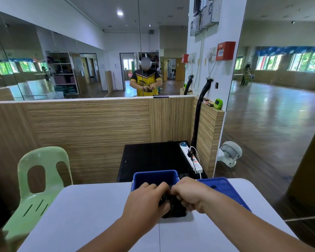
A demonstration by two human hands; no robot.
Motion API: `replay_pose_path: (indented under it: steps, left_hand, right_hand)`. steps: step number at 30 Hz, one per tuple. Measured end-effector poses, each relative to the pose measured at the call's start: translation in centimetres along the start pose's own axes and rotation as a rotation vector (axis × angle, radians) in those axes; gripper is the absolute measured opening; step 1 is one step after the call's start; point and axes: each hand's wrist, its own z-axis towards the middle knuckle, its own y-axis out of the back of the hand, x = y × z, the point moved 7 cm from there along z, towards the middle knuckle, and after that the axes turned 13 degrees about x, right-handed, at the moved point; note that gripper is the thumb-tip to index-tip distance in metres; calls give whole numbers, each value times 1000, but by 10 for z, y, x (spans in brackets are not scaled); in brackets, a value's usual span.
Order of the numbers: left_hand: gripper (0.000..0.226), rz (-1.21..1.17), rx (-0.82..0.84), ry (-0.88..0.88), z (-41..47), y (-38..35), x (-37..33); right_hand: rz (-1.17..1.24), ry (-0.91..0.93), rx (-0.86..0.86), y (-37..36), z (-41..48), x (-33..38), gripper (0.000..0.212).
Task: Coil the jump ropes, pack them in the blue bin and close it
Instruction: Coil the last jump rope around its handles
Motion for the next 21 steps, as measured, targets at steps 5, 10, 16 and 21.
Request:
replay_pose_path:
  steps: [5,10,16,21]
  left_hand:
    - [31,-116,-65,-7,1,8,3]
    - [24,-65,-102,-37,4,17,2]
    - [20,-10,-108,-111,5,20,-2]
    - [21,-6,-55,-157,5,21,-5]
  right_hand:
    - [3,24,50,5,-6,5,29]
    - [18,135,51,1,-13,5,25]
    - [-89,408,-30,-2,-30,10,6]
    - [-184,473,-214,0,-35,4,13]
